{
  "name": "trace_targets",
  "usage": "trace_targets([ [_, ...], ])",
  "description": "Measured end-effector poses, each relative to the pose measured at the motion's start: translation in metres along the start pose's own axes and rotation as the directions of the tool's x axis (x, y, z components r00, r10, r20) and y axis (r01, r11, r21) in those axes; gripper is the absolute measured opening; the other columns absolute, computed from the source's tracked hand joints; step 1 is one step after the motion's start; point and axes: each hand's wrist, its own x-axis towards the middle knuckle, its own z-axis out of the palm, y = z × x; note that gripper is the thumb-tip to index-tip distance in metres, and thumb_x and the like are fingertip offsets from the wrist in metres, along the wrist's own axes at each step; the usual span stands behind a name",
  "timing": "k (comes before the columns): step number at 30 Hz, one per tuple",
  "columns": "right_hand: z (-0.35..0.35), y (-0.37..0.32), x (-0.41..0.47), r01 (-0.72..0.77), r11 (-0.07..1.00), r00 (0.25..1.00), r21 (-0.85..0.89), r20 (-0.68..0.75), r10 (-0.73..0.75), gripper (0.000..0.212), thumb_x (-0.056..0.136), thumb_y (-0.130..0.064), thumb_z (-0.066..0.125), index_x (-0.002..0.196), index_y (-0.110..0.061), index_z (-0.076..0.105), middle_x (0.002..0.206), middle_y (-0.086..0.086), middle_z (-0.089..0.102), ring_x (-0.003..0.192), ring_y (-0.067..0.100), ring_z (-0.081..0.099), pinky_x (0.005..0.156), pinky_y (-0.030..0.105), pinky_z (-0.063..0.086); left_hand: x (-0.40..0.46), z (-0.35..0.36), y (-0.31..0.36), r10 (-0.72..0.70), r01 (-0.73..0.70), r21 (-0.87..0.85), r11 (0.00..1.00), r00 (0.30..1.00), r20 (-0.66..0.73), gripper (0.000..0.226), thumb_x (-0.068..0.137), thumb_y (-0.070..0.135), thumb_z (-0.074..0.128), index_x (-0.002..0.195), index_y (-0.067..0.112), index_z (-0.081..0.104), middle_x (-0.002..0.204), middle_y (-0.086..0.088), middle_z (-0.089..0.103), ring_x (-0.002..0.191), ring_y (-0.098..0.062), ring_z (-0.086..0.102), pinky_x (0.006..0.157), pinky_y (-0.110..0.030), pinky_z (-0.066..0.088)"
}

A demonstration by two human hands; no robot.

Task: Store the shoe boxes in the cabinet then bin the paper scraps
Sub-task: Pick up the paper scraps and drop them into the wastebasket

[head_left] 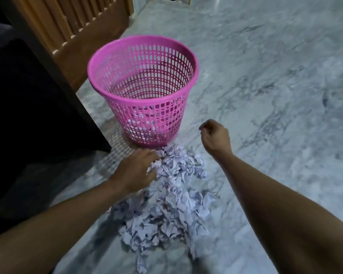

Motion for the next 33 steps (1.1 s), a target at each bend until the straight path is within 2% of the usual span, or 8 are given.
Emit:
trace_targets([
  [2, 0.024, 0.031, -0.018, 0.035, 0.985, 0.972, -0.171, 0.234, 0.006, 0.029, 0.087, -0.036, 0.061, 0.115, -0.03, 0.066, 0.113, 0.006, 0.069, 0.104, 0.028, 0.066, 0.089, 0.041, 0.055, -0.002, 0.027, -0.019, -0.177, 0.164, 0.085, 0.983, 0.968, 0.177, 0.057, 0.093, 0.05, 0.058, 0.143, 0.025, 0.048, 0.145, -0.004, 0.051, 0.132, -0.031, 0.048, 0.102, -0.042, 0.047],
  [4, 0.048, 0.048, -0.03, 0.08, 0.925, 0.897, -0.371, 0.432, 0.096, 0.074, 0.083, -0.065, 0.064, 0.148, -0.039, 0.04, 0.148, 0.015, 0.044, 0.136, 0.036, 0.044, 0.107, 0.053, 0.045, 0.004, 0.045, -0.033, -0.262, 0.238, 0.117, 0.964, 0.925, 0.277, 0.079, 0.094, 0.065, 0.047, 0.158, 0.025, 0.024, 0.166, -0.006, 0.024, 0.152, -0.029, 0.022, 0.12, -0.043, 0.027],
  [8, 0.087, 0.062, -0.042, 0.184, 0.815, 0.828, -0.549, 0.533, 0.173, 0.115, 0.068, -0.094, 0.05, 0.156, -0.049, -0.01, 0.17, 0.009, -0.009, 0.156, 0.041, -0.002, 0.114, 0.072, 0.016, 0.013, 0.081, -0.05, -0.201, 0.175, 0.109, 0.979, 0.921, 0.332, 0.091, 0.09, 0.08, 0.028, 0.158, 0.038, -0.014, 0.169, 0.0, -0.018, 0.156, -0.024, -0.011, 0.126, -0.047, 0.01],
  [11, 0.104, 0.072, -0.043, 0.315, 0.742, 0.839, -0.591, 0.539, 0.072, 0.102, 0.076, -0.087, 0.049, 0.157, -0.049, 0.0, 0.169, 0.014, 0.005, 0.152, 0.042, 0.015, 0.11, 0.067, 0.027, 0.016, 0.095, -0.049, -0.196, 0.197, 0.036, 0.98, 0.906, 0.376, 0.085, 0.092, 0.074, 0.035, 0.153, 0.049, -0.018, 0.169, 0.006, -0.015, 0.156, -0.026, -0.005, 0.124, -0.053, 0.012],
  [16, 0.118, 0.075, -0.052, 0.439, 0.737, 0.851, -0.514, 0.5, -0.159, 0.071, 0.084, -0.054, 0.063, 0.147, -0.028, 0.043, 0.134, 0.013, 0.048, 0.116, 0.036, 0.051, 0.08, 0.045, 0.05, 0.016, 0.109, -0.034, -0.227, 0.224, 0.055, 0.973, 0.891, 0.392, 0.071, 0.091, 0.044, 0.049, 0.154, 0.045, 0.016, 0.166, 0.001, 0.011, 0.152, -0.032, 0.014, 0.121, -0.048, 0.022],
  [20, 0.118, 0.07, -0.056, 0.395, 0.827, 0.825, -0.401, 0.551, -0.127, 0.05, 0.085, -0.039, 0.068, 0.128, -0.018, 0.053, 0.118, 0.009, 0.052, 0.107, 0.033, 0.057, 0.068, 0.034, 0.045, 0.018, 0.104, -0.022, -0.225, 0.237, 0.004, 0.971, 0.915, 0.336, 0.053, 0.088, 0.04, 0.055, 0.138, 0.04, 0.037, 0.145, 0.002, 0.037, 0.13, -0.03, 0.045, 0.089, -0.043, 0.052],
  [26, 0.08, 0.067, -0.062, 0.152, 0.965, 0.941, -0.212, 0.329, -0.076, 0.035, 0.084, -0.043, 0.065, 0.115, -0.027, 0.064, 0.101, 0.004, 0.067, 0.088, 0.025, 0.063, 0.073, 0.033, 0.047, 0.013, 0.084, -0.013, -0.197, 0.216, -0.068, 0.974, 0.956, 0.219, 0.037, 0.083, 0.037, 0.055, 0.12, 0.034, 0.051, 0.118, 0.002, 0.053, 0.103, -0.029, 0.061, 0.071, -0.036, 0.048],
  [33, 0.016, -0.023, -0.047, 0.045, 0.928, 0.998, 0.37, 0.022, -0.058, 0.011, 0.085, -0.023, 0.065, 0.078, -0.018, 0.058, 0.058, 0.009, 0.063, 0.048, 0.03, 0.066, 0.041, 0.037, 0.048, 0.034, -0.006, 0.034, -0.119, 0.066, -0.335, 0.94, 0.983, -0.14, 0.016, 0.082, 0.017, 0.059, 0.087, 0.025, 0.047, 0.09, 0.011, 0.046, 0.074, -0.02, 0.05, 0.062, -0.041, 0.049],
])
